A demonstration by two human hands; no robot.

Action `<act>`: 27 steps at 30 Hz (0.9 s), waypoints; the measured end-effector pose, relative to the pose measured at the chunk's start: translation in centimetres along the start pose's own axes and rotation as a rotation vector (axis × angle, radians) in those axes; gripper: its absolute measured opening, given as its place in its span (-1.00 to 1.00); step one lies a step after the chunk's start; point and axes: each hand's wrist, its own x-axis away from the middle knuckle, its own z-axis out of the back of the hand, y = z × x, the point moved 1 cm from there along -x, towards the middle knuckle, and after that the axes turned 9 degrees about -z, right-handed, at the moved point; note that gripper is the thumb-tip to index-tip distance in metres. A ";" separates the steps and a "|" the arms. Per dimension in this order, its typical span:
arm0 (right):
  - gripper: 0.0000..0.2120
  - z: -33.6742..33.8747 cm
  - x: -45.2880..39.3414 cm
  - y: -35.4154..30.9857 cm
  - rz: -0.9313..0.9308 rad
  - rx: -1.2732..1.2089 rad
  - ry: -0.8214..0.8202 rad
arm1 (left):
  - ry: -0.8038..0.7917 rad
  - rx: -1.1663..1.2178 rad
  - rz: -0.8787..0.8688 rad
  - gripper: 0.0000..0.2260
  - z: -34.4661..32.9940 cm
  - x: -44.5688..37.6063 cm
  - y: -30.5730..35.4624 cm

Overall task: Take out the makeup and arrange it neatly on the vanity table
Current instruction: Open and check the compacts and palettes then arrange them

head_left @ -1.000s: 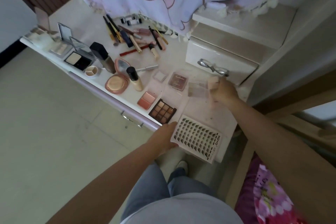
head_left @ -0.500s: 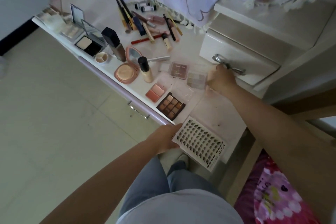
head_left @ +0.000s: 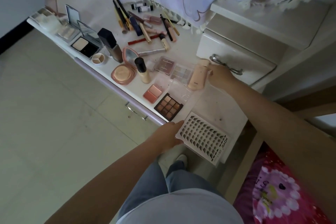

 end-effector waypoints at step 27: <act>-0.65 -0.8 -0.3 -2.5 0.406 0.629 -0.004 | 0.219 -0.241 0.074 -0.62 2.4 1.9 -0.3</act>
